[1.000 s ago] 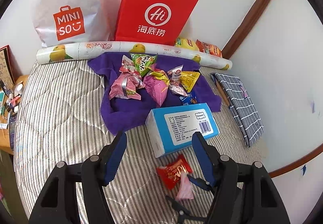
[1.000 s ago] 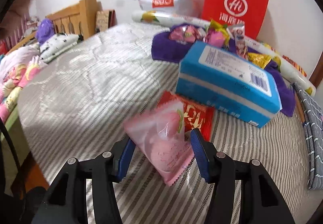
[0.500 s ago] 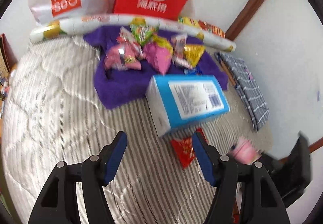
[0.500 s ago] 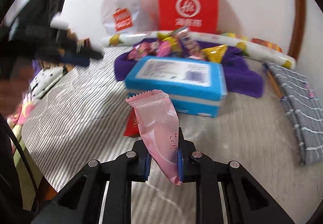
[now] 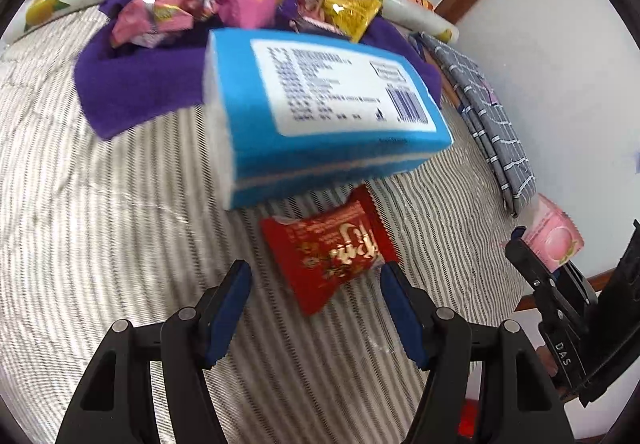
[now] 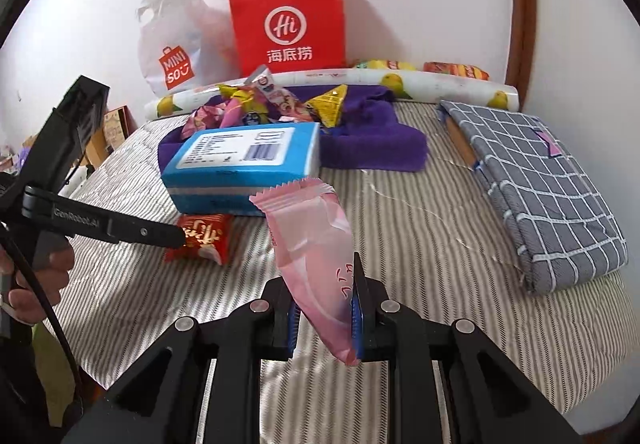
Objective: Organize snacks
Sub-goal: 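Grasp the red candy packet with the left gripper while the right holds the pink packet, then carry the red and pink packets up over the purple towel, then lower the red packet onto the towel and open the left gripper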
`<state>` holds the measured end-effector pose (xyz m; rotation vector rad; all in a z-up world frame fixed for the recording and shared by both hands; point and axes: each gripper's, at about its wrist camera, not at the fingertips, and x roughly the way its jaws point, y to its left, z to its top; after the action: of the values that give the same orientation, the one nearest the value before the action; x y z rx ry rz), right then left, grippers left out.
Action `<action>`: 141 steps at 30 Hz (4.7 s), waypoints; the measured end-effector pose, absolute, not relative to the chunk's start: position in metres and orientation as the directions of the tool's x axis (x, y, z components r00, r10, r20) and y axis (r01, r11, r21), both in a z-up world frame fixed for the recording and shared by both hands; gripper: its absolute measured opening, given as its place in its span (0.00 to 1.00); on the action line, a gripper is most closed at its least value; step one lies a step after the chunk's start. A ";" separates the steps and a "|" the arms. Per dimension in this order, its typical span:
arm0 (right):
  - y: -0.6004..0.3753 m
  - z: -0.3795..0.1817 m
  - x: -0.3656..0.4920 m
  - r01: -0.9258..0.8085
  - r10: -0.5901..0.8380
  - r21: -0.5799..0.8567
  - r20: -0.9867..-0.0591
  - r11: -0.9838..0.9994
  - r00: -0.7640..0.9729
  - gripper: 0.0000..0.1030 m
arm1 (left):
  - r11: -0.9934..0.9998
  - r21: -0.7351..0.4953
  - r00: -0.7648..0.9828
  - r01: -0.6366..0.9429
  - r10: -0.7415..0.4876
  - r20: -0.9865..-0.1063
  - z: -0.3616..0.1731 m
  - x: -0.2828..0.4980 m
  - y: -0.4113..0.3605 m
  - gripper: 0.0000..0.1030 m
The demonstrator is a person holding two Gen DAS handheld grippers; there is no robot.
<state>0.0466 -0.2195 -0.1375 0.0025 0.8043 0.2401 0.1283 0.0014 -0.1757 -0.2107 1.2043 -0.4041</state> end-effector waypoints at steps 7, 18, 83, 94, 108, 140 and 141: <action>-0.238 -0.144 0.050 -0.193 0.229 0.133 -0.717 0.972 0.658 0.19 | 0.933 -0.307 0.332 0.186 -0.354 -0.874 -0.177 0.131 -0.020 0.71; -0.257 -0.154 0.057 -0.149 0.242 0.192 -0.727 0.970 0.643 0.20 | 0.963 -0.187 0.362 0.194 -0.247 -0.899 -0.178 0.135 -0.047 0.76; -0.179 -0.055 0.140 -0.251 0.300 0.170 -0.655 0.953 0.693 0.19 | 0.941 -0.224 0.562 0.252 -0.331 -0.758 -0.048 0.153 0.024 0.45; -0.174 -0.041 0.191 -0.238 0.294 0.175 -0.638 0.955 0.712 0.19 | 0.938 -0.233 0.594 0.257 -0.343 -0.728 -0.021 0.197 0.031 0.45; -0.165 -0.040 0.250 -0.237 0.302 0.188 -0.629 0.953 0.717 0.19 | 0.929 -0.276 0.608 0.245 -0.370 -0.703 -0.014 0.248 0.038 0.45; -0.167 -0.119 0.316 -0.254 0.297 0.177 -0.750 0.951 0.591 0.20 | 0.909 -0.359 0.514 0.210 -0.415 -0.751 -0.069 0.328 0.030 0.45; -0.167 -0.120 0.315 -0.248 0.285 0.166 -0.753 0.954 0.593 0.20 | 0.909 -0.360 0.510 0.212 -0.417 -0.753 -0.071 0.329 0.028 0.45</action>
<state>0.3150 -0.1669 -0.1204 0.0449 0.8834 0.3103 0.3292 0.0282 -0.0708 -0.2334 0.9653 -0.3826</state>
